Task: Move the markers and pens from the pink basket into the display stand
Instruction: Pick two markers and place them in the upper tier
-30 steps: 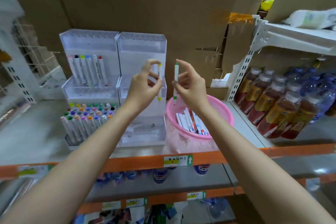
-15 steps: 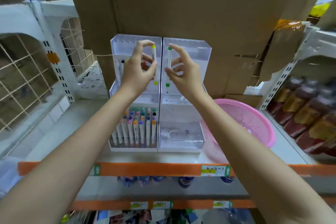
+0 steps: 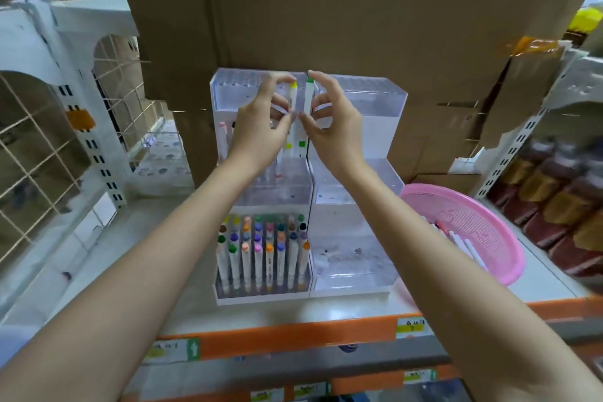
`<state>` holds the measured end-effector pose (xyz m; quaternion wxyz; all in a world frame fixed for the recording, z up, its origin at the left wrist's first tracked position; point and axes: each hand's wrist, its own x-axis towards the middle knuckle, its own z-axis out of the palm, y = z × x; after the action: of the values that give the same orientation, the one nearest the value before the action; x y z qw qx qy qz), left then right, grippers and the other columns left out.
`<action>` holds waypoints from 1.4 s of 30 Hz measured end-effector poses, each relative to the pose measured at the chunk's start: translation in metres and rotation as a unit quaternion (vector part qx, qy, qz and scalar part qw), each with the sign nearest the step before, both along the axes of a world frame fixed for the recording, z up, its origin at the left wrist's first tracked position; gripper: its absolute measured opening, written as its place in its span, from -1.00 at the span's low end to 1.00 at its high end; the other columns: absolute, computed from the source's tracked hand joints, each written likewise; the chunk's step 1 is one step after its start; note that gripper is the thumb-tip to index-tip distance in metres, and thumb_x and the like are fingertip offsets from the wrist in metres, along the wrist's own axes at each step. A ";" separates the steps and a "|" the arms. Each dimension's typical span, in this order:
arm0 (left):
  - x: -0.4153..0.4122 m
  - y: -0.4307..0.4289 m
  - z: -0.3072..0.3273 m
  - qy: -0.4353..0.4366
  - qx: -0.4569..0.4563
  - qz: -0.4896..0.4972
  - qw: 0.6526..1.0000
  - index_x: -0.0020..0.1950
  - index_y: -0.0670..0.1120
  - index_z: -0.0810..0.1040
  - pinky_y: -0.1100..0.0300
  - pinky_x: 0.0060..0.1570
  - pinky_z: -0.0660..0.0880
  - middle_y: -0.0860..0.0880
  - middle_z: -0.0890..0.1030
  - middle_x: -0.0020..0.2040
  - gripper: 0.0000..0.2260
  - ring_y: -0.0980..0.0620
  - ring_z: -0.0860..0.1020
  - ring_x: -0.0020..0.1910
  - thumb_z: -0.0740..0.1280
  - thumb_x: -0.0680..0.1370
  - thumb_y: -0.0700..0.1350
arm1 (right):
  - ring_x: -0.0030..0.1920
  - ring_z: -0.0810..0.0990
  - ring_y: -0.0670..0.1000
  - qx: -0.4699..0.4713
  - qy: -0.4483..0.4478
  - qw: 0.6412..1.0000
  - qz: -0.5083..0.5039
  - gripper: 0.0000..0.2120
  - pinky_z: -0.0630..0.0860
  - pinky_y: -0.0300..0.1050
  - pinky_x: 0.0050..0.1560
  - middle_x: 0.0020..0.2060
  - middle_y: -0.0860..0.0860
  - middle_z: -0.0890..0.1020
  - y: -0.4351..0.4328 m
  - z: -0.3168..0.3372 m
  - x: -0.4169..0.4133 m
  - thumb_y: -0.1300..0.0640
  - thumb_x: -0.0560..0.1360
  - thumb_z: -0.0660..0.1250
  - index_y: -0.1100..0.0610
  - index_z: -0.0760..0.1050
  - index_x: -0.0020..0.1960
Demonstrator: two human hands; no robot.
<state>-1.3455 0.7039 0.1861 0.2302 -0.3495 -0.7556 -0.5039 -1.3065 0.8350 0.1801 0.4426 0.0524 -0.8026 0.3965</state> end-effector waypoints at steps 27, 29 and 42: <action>-0.016 -0.002 -0.012 -0.008 0.004 0.002 1.000 0.01 -0.12 0.52 0.26 -0.11 0.59 0.02 0.62 -0.12 -0.85 0.14 0.62 -0.14 0.43 0.49 -0.19 | -0.28 0.54 0.03 0.012 0.002 1.000 -0.016 -0.63 0.53 -0.09 -0.22 -0.26 0.08 0.53 -0.002 -0.025 -0.012 0.25 0.48 0.40 0.12 0.43 0.25; -0.019 -0.003 -0.011 -0.030 0.017 -0.005 0.999 -0.05 -0.10 0.53 0.13 -0.10 0.61 0.01 0.64 -0.16 -0.90 0.12 0.64 -0.19 0.42 0.50 -0.16 | -0.28 0.54 0.03 0.010 0.005 1.000 -0.015 -0.64 0.53 -0.07 -0.21 -0.26 0.07 0.52 -0.001 -0.026 -0.013 0.25 0.49 0.39 0.12 0.43 0.25; -0.020 -0.001 -0.011 0.039 -0.062 0.027 0.997 -0.10 -0.19 0.65 0.46 -0.17 0.47 -0.08 0.64 -0.15 -0.90 0.07 0.60 -0.19 0.49 0.43 -0.21 | -0.24 0.56 0.02 0.015 0.002 1.000 -0.023 -0.59 0.55 -0.14 -0.17 -0.21 0.05 0.54 0.001 -0.033 -0.016 0.27 0.44 0.44 0.13 0.47 0.26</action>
<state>-1.3658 0.7028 0.1749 0.2510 -0.3621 -0.7851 -0.4354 -1.3224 0.8359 0.1476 0.4523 0.0412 -0.8086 0.3740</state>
